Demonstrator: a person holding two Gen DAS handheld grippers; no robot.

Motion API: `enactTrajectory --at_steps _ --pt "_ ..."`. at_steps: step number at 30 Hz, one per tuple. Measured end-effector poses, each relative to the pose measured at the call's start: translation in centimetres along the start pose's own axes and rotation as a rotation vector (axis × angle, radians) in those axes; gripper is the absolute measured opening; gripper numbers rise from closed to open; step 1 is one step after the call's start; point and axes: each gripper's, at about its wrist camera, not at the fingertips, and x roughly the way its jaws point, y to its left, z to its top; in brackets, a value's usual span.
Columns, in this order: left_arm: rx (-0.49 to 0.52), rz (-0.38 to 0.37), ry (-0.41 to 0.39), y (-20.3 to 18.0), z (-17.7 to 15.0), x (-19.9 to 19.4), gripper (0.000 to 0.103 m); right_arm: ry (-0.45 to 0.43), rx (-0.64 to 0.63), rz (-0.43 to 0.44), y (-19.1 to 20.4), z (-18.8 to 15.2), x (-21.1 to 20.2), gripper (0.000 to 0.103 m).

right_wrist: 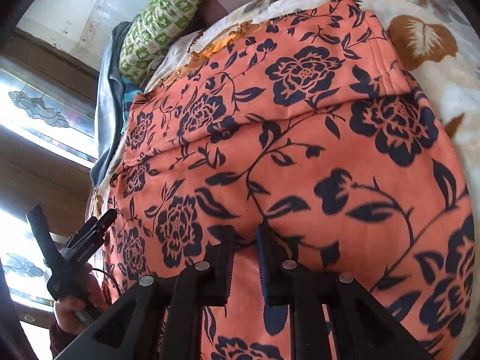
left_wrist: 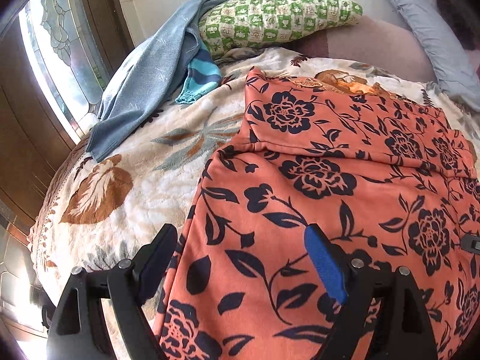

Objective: Fold small clothes
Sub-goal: 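Release the shirt edge and lift the left tool away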

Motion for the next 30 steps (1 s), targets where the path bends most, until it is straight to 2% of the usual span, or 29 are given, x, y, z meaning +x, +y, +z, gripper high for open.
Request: enactTrajectory --at_steps 7,10,20,30 --pt "0.011 0.058 -0.205 1.0 0.0 -7.5 0.087 0.023 -0.046 -0.037 1.0 -3.6 -1.6 0.018" --pt "-0.012 0.067 -0.25 2.4 0.1 -10.0 0.087 0.029 -0.057 -0.049 1.1 -4.7 -2.2 0.018" --pt "-0.088 0.075 -0.273 5.2 -0.4 -14.4 0.087 0.031 -0.069 -0.069 1.4 -7.2 -3.1 0.018" --pt "-0.063 -0.025 -0.297 3.6 0.2 -17.4 0.087 0.035 -0.083 -0.1 1.8 -7.7 -3.2 0.018"
